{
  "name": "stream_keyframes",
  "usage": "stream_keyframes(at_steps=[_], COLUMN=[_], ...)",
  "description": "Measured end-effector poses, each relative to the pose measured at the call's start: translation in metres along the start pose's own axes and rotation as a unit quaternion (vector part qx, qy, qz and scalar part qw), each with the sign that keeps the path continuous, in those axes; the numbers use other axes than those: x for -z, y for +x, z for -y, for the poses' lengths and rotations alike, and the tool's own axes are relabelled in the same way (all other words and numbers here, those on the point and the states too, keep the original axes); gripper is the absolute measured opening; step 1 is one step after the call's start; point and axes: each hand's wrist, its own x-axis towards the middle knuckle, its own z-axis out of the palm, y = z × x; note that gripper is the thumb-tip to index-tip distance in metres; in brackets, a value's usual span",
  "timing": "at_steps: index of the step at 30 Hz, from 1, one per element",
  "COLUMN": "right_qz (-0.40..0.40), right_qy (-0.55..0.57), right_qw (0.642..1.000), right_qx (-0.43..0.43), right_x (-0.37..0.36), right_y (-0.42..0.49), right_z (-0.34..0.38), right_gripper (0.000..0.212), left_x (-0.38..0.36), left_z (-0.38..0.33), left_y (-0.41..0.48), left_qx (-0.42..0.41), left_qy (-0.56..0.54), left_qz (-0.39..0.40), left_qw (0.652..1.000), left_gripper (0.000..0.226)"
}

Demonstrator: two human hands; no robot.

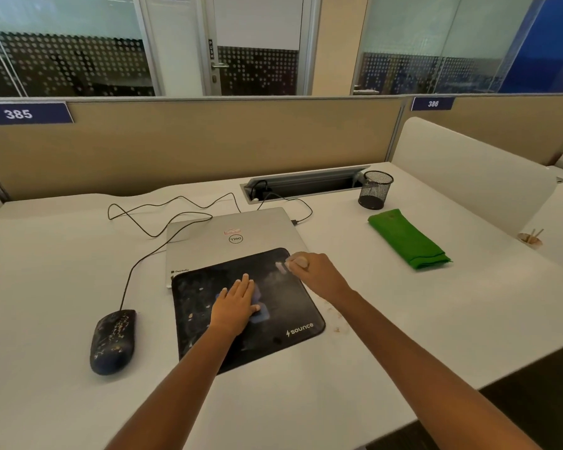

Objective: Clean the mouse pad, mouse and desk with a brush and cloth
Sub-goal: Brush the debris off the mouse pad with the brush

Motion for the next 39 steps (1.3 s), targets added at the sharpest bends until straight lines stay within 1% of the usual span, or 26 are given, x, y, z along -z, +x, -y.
stream_keyframes(at_steps=[3,7,10,12,13,15,16,17,18,20,21,22,24,27,29,32,33,34,35,36,38,39], right_qz=[-0.017,0.036,0.067,0.128,0.175,0.257,0.269,0.259,0.232,0.142,0.101,0.078,0.062,0.095,0.144,0.25,0.271,0.274,0.256,0.218,0.106,0.063], right_qy=[0.009,-0.021,-0.002,0.016,0.014,-0.013,-0.023,-0.02,-0.004,0.027,0.018,0.001,-0.025,0.0,0.004,-0.022,-0.022,-0.015,-0.002,0.014,0.049,0.051], right_qw=[1.0,0.998,0.995,0.985,0.975,0.954,0.951,0.955,0.963,0.983,0.99,0.993,0.995,0.99,0.981,0.954,0.946,0.945,0.951,0.962,0.985,0.992], right_qx=[0.016,-0.042,-0.074,-0.113,-0.134,-0.153,-0.151,-0.142,-0.135,-0.111,-0.093,-0.083,-0.077,-0.106,-0.131,-0.167,-0.175,-0.178,-0.175,-0.164,-0.124,-0.102], right_x=[-0.011,-0.024,-0.025,-0.014,-0.006,0.008,0.013,0.014,0.013,0.005,0.001,-0.005,-0.016,-0.021,-0.015,0.001,0.006,0.01,0.01,0.009,0.003,-0.001], right_y=[0.011,0.012,0.009,0.015,0.02,0.025,0.027,0.029,0.031,0.034,0.036,0.037,0.036,0.032,0.031,0.035,0.036,0.038,0.04,0.041,0.04,0.039], right_z=[0.012,0.01,0.006,0.011,0.014,0.023,0.026,0.027,0.029,0.032,0.032,0.034,0.033,0.029,0.028,0.031,0.03,0.028,0.026,0.024,0.021,0.02], right_gripper=[0.031,0.034,0.031,0.027,0.025,0.025,0.027,0.029,0.029,0.03,0.032,0.034,0.037,0.036,0.033,0.033,0.033,0.034,0.033,0.033,0.032,0.032], left_x=[-0.001,-0.003,-0.005,-0.006,-0.006,-0.006,-0.006,-0.006,-0.006,-0.005,-0.005,-0.005,-0.006,-0.007,-0.008,-0.007,-0.007,-0.007,-0.007,-0.006,-0.006,-0.005], left_z=[0.005,0.011,0.013,0.013,0.013,0.014,0.014,0.014,0.014,0.014,0.014,0.014,0.015,0.015,0.016,0.016,0.016,0.016,0.015,0.015,0.015,0.014], left_y=[-0.002,-0.002,-0.002,-0.002,-0.003,-0.003,-0.003,-0.003,-0.002,-0.002,-0.002,-0.002,-0.002,-0.001,-0.002,-0.002,-0.001,-0.001,-0.002,-0.002,-0.002,-0.003], left_qx=[0.03,0.039,0.039,0.038,0.036,0.034,0.033,0.034,0.034,0.035,0.035,0.035,0.035,0.034,0.033,0.031,0.03,0.03,0.03,0.031,0.033,0.033], left_qy=[0.007,0.003,-0.004,-0.006,-0.007,-0.011,-0.012,-0.014,-0.017,-0.025,-0.029,-0.032,-0.037,-0.037,-0.037,-0.034,-0.035,-0.034,-0.034,-0.035,-0.038,-0.04], left_qz=[0.006,0.013,0.018,0.017,0.017,0.018,0.019,0.02,0.022,0.026,0.026,0.026,0.023,0.021,0.021,0.023,0.024,0.025,0.025,0.025,0.025,0.025], left_qw=[1.0,0.999,0.999,0.999,0.999,0.999,0.999,0.999,0.999,0.999,0.999,0.999,0.998,0.998,0.999,0.999,0.999,0.999,0.999,0.999,0.998,0.998], left_gripper=[0.07,0.073,0.073,0.073,0.073,0.074,0.074,0.074,0.074,0.074,0.074,0.074,0.074,0.074,0.074,0.074,0.074,0.075,0.074,0.074,0.074,0.074])
